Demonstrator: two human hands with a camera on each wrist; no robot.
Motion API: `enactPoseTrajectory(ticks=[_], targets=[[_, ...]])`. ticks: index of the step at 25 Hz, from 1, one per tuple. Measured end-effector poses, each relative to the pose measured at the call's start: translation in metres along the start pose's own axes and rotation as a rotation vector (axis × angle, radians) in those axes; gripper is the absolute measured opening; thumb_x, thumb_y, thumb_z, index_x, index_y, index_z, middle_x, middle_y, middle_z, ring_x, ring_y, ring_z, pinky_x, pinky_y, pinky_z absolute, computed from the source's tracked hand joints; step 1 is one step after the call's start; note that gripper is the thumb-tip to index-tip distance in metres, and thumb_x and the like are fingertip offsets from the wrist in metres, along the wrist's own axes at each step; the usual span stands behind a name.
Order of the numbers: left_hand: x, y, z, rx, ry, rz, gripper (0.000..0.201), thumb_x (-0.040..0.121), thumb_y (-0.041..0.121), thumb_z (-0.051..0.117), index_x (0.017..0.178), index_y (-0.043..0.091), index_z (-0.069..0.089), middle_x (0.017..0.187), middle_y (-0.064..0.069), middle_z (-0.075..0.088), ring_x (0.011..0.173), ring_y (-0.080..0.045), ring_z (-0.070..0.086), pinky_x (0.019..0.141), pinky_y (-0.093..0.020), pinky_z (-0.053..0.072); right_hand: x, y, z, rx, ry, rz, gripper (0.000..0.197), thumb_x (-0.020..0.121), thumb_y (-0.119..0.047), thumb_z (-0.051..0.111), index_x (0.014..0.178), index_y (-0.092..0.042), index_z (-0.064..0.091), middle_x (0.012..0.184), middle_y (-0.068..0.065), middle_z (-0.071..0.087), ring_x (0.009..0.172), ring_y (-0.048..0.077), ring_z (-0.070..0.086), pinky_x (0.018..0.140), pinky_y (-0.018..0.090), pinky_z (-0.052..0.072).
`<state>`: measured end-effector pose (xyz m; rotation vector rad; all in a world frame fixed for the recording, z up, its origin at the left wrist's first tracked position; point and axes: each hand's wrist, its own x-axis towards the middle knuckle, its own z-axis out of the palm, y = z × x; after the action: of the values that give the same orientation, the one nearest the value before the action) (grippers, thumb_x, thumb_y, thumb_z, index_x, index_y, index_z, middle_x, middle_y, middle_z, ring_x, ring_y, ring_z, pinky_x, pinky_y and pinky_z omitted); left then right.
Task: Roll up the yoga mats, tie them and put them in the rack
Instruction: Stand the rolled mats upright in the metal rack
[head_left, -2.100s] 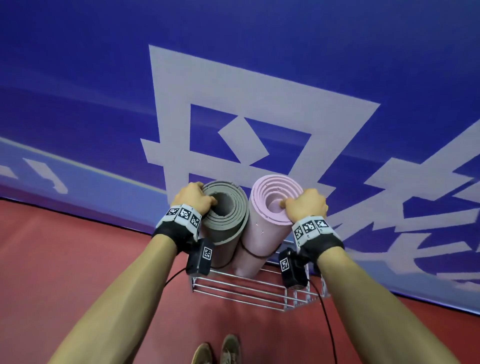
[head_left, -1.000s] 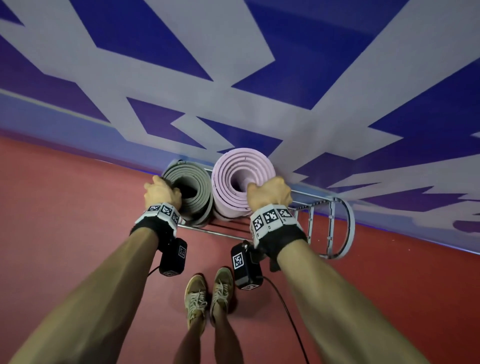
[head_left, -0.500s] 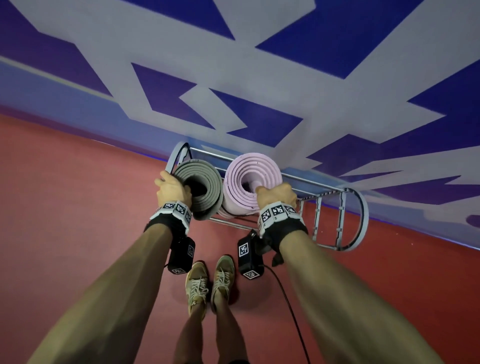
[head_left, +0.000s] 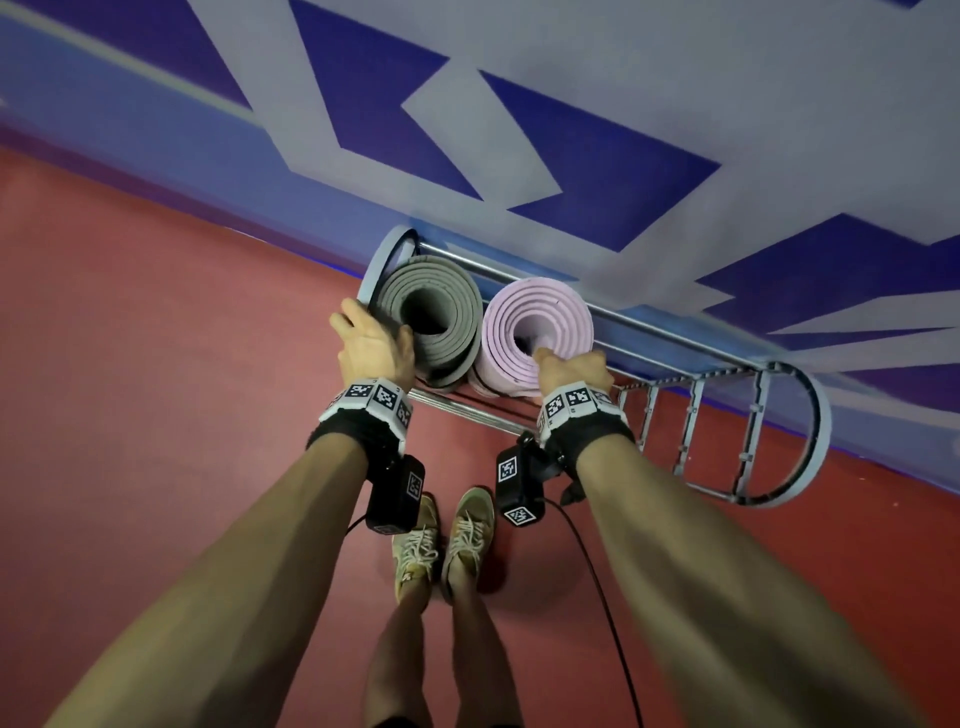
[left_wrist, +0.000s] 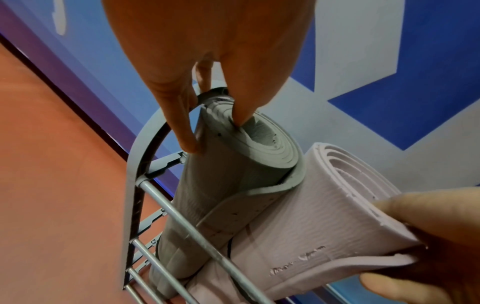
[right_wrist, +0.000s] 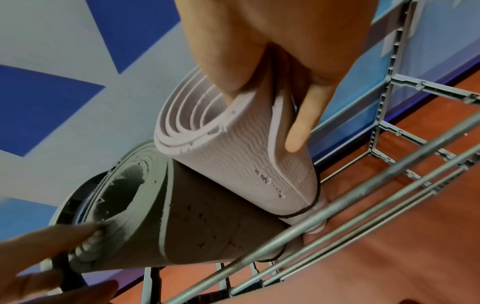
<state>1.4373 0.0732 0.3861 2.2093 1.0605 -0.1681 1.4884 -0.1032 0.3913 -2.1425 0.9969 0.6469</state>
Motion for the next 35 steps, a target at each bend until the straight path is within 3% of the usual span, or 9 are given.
enactPoseTrajectory(ticks=[3, 6, 8, 9, 12, 16, 22, 26, 35], targets=[[-0.008, -0.003, -0.006, -0.014, -0.051, -0.041, 0.042, 0.093, 0.017, 0.058, 0.125, -0.004, 0.039, 0.127, -0.025, 0.045, 0.108, -0.046, 0.052, 0.088, -0.047, 0.039, -0.009, -0.008, -0.006, 0.012, -0.004, 0.04, 0.063, 0.095, -0.04, 0.059, 0.137, 0.002, 0.038, 0.132, 0.018, 0.055, 0.113, 0.035, 0.061, 0.077, 0.03, 0.046], [-0.016, -0.014, -0.023, -0.059, -0.074, -0.05, 0.037, 0.092, 0.018, 0.057, 0.121, -0.003, 0.048, 0.122, -0.025, 0.056, 0.11, -0.042, 0.053, 0.091, -0.043, 0.039, -0.045, -0.019, -0.019, -0.034, 0.068, -0.024, 0.047, 0.101, -0.024, 0.048, 0.137, 0.001, 0.031, 0.137, 0.016, 0.048, 0.116, 0.029, 0.052, 0.091, 0.03, 0.046], [-0.022, -0.022, -0.04, -0.1, -0.075, -0.024, 0.032, 0.091, 0.016, 0.058, 0.118, -0.002, 0.055, 0.116, -0.023, 0.063, 0.109, -0.039, 0.057, 0.092, -0.04, 0.043, -0.084, -0.024, -0.024, -0.012, -0.078, -0.13, 0.036, 0.105, -0.013, 0.036, 0.137, 0.001, 0.026, 0.119, 0.004, 0.044, 0.093, 0.014, 0.048, 0.078, 0.008, 0.045], [-0.028, -0.029, -0.053, -0.115, -0.074, -0.016, 0.029, 0.09, 0.014, 0.058, 0.116, -0.001, 0.058, 0.113, -0.021, 0.066, 0.107, -0.038, 0.06, 0.091, -0.037, 0.043, -0.103, -0.025, -0.023, -0.046, -0.095, -0.201, 0.033, 0.105, -0.011, 0.036, 0.134, 0.001, 0.028, 0.117, 0.009, 0.049, 0.093, 0.015, 0.048, 0.08, 0.007, 0.044], [-0.057, -0.067, -0.103, -0.089, -0.066, 0.003, 0.022, 0.089, 0.012, 0.058, 0.108, 0.005, 0.067, 0.104, -0.016, 0.071, 0.1, -0.035, 0.065, 0.088, -0.033, 0.045, -0.141, -0.022, 0.005, -0.22, -0.004, -0.395, 0.04, 0.091, -0.015, 0.054, 0.126, 0.006, 0.05, 0.131, 0.027, 0.054, 0.122, 0.038, 0.05, 0.099, 0.039, 0.04], [-0.114, -0.159, -0.178, -0.07, -0.003, -0.081, 0.019, 0.088, 0.011, 0.057, 0.103, 0.008, 0.068, 0.098, -0.013, 0.073, 0.096, -0.032, 0.066, 0.087, -0.034, 0.049, -0.22, 0.008, 0.048, -0.421, -0.214, -0.545, 0.029, 0.089, -0.007, 0.053, 0.11, 0.006, 0.069, 0.116, 0.027, 0.067, 0.109, 0.042, 0.06, 0.088, 0.039, 0.045], [-0.246, -0.353, -0.27, -0.166, 0.254, -0.356, 0.02, 0.086, 0.009, 0.055, 0.098, 0.011, 0.07, 0.09, -0.011, 0.075, 0.09, -0.028, 0.07, 0.09, -0.034, 0.053, -0.38, 0.116, 0.125, -0.56, -0.431, -0.748, 0.023, 0.09, 0.0, 0.051, 0.098, 0.005, 0.072, 0.105, 0.02, 0.071, 0.094, 0.035, 0.063, 0.077, 0.033, 0.045], [-0.333, -0.462, -0.301, -0.25, 0.332, -0.44, 0.021, 0.082, 0.013, 0.052, 0.092, 0.012, 0.07, 0.088, -0.011, 0.075, 0.086, -0.029, 0.071, 0.088, -0.037, 0.055, -0.471, 0.21, 0.17, -0.54, -0.483, -0.802, 0.023, 0.089, 0.0, 0.051, 0.1, 0.003, 0.071, 0.106, 0.019, 0.071, 0.099, 0.036, 0.065, 0.084, 0.037, 0.05], [-0.416, -0.653, -0.313, -0.217, 0.278, -0.588, 0.022, 0.084, 0.009, 0.053, 0.096, 0.008, 0.072, 0.093, -0.013, 0.075, 0.09, -0.031, 0.07, 0.09, -0.037, 0.053, -0.567, 0.397, 0.282, -0.712, -0.631, -0.702, 0.025, 0.089, -0.003, 0.052, 0.1, -0.006, 0.075, 0.11, 0.018, 0.072, 0.107, 0.038, 0.064, 0.091, 0.036, 0.048]])
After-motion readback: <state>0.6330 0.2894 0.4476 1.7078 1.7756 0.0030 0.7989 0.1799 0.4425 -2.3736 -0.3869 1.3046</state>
